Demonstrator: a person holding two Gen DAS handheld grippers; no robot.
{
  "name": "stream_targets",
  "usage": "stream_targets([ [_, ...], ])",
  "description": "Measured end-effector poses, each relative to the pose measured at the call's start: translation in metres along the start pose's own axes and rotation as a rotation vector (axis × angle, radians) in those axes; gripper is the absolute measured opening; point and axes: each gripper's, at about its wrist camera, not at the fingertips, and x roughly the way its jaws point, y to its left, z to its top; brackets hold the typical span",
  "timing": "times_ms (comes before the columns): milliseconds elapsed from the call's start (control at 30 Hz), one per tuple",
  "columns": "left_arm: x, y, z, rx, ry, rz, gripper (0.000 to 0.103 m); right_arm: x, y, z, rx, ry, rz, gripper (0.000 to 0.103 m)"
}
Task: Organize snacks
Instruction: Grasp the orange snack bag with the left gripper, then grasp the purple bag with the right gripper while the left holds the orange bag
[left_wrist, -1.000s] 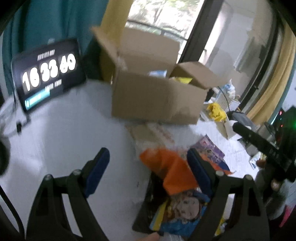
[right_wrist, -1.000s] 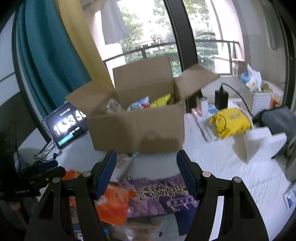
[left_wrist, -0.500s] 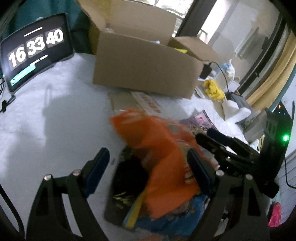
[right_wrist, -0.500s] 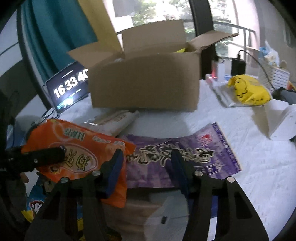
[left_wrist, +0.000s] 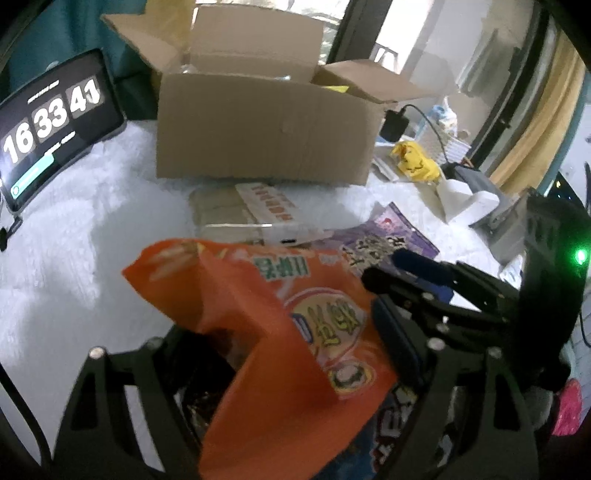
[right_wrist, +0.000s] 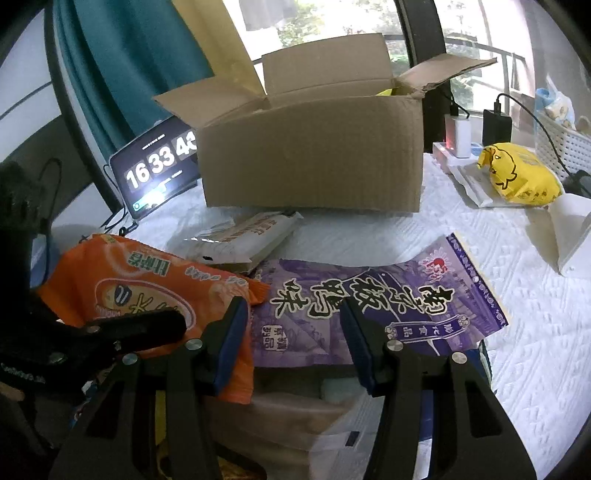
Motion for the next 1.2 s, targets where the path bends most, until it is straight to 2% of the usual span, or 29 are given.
stream_targets([
  [33,-0.001,0.001,-0.001,0.005,0.0,0.007,0.062,0.0,0.001,0.0,-0.002,0.0,0.001,0.056],
  [67,-0.002,0.001,-0.001,0.006,-0.005,0.005,0.058,0.0,0.002,0.001,-0.006,0.001,-0.001,0.056],
  [267,-0.01,0.01,-0.002,0.006,-0.034,-0.033,0.04,-0.008,-0.001,0.002,0.022,-0.009,-0.026,0.056],
  [467,-0.026,0.017,0.005,0.021,-0.095,-0.044,0.037,-0.02,-0.023,0.003,0.086,-0.016,-0.096,0.057],
  [500,-0.029,0.02,0.007,0.022,-0.108,-0.041,0.036,-0.022,-0.029,0.003,0.102,-0.018,-0.11,0.058],
  [567,-0.033,0.023,0.01,0.024,-0.125,-0.038,0.035,-0.024,-0.041,0.004,0.138,-0.02,-0.135,0.068],
  [733,-0.033,0.025,0.015,0.041,-0.141,-0.029,0.034,-0.027,-0.07,0.004,0.197,-0.014,-0.193,0.072],
  [900,-0.025,0.021,0.021,0.051,-0.143,-0.051,0.034,-0.021,-0.102,0.004,0.298,0.01,-0.238,0.077],
  [1067,-0.026,0.016,0.031,0.074,-0.17,-0.073,0.034,-0.019,-0.12,-0.007,0.413,0.062,-0.194,0.077],
  [1200,-0.005,0.015,0.037,0.082,-0.132,-0.077,0.033,-0.013,-0.122,-0.009,0.476,0.078,-0.102,0.077],
])
